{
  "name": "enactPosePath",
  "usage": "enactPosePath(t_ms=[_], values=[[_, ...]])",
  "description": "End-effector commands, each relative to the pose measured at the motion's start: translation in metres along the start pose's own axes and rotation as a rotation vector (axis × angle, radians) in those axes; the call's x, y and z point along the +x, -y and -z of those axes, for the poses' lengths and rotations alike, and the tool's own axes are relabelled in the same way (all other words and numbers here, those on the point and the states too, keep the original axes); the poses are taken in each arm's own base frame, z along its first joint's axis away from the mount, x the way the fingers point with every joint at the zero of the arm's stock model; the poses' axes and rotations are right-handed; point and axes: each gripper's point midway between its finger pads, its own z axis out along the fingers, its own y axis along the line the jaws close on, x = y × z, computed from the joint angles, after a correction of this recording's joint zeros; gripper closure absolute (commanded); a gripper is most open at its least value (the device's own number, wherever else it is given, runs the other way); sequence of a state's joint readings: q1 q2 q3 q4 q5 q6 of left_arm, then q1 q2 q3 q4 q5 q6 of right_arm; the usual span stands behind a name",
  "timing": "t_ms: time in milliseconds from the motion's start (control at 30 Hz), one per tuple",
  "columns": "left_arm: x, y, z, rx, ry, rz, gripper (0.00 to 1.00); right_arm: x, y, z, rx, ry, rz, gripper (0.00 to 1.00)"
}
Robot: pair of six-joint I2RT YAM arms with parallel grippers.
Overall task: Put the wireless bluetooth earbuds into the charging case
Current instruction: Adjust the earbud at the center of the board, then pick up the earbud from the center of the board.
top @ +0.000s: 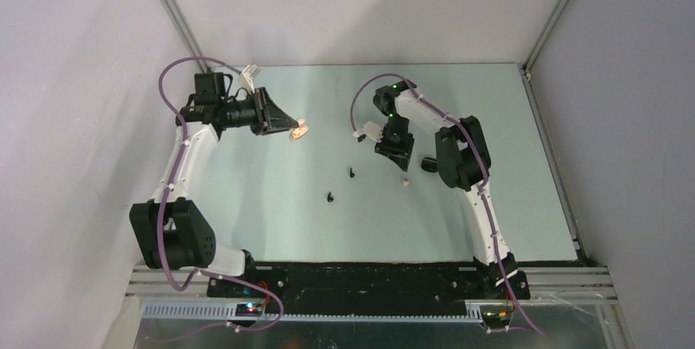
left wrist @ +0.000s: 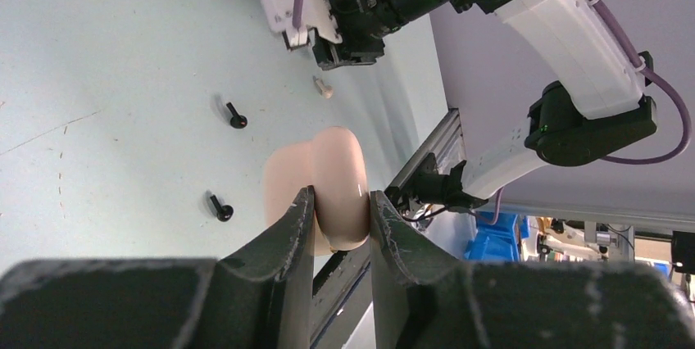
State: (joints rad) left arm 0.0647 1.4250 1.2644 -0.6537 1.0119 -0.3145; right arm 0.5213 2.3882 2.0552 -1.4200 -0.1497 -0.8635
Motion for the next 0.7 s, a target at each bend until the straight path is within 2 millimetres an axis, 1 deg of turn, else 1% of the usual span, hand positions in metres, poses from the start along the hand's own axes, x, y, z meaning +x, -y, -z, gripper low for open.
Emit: enactPosePath(t_ms=[0,33,67,100,133,167,200,233,267,300,333,367,400,433,467,500,600,633,667], values=[[-0.010,0.015,0.000,0.041,0.010,-0.044,1.00,-0.013,0.007,0.036,0.092,0.162,-0.072,0.62],[-0.010,0.016,0.000,0.043,0.009,-0.046,1.00,-0.015,0.009,0.036,0.104,0.190,-0.085,0.62],[-0.010,0.017,0.000,0.044,0.009,-0.049,1.00,-0.015,0.006,0.055,0.134,0.250,-0.110,0.62],[-0.011,0.018,0.000,0.046,0.010,-0.052,1.00,-0.020,0.005,0.053,0.132,0.311,-0.124,0.63],[-0.011,0.019,0.001,0.048,0.012,-0.057,1.00,-0.020,0.002,0.084,0.197,0.408,-0.128,0.63],[-0.012,0.020,0.001,0.050,0.012,-0.061,1.00,-0.025,0.000,0.077,0.207,0.486,-0.112,0.62],[-0.012,0.021,0.001,0.053,0.013,-0.066,1.00,-0.020,-0.011,0.117,0.294,0.604,-0.053,0.62],[-0.013,0.021,0.002,0.052,0.015,-0.073,1.00,-0.022,-0.022,0.099,0.274,0.678,0.010,0.61],[-0.014,0.022,0.002,0.051,0.016,-0.077,1.00,-0.016,-0.036,0.131,0.376,0.759,0.141,0.61],[-0.015,0.021,0.002,0.049,0.018,-0.082,1.00,-0.012,-0.047,0.110,0.375,0.781,0.258,0.61],[-0.016,0.021,0.001,0.049,0.018,-0.085,1.00,-0.008,-0.060,0.122,0.424,0.812,0.321,0.60],[-0.018,0.021,0.001,0.045,0.022,-0.090,1.00,-0.002,-0.069,0.101,0.414,0.788,0.387,0.60],[-0.020,0.021,0.001,0.044,0.024,-0.096,1.00,0.002,-0.072,0.097,0.427,0.772,0.414,0.61],[-0.021,0.021,0.001,0.038,0.027,-0.098,1.00,0.005,-0.076,0.080,0.400,0.736,0.437,0.62],[-0.024,0.023,0.002,0.038,0.034,-0.108,1.00,0.008,-0.075,0.070,0.393,0.701,0.429,0.63],[-0.026,0.025,0.003,0.039,0.039,-0.116,1.00,0.008,-0.072,0.060,0.374,0.678,0.411,0.65],[-0.023,0.025,0.005,0.032,0.043,-0.138,1.00,0.008,-0.057,0.046,0.382,0.634,0.378,0.67],[-0.021,0.022,0.004,0.025,0.041,-0.131,1.00,0.008,-0.054,0.039,0.376,0.616,0.377,0.67],[-0.019,0.021,0.004,0.023,0.038,-0.126,1.00,0.008,-0.049,0.037,0.390,0.604,0.378,0.67]])
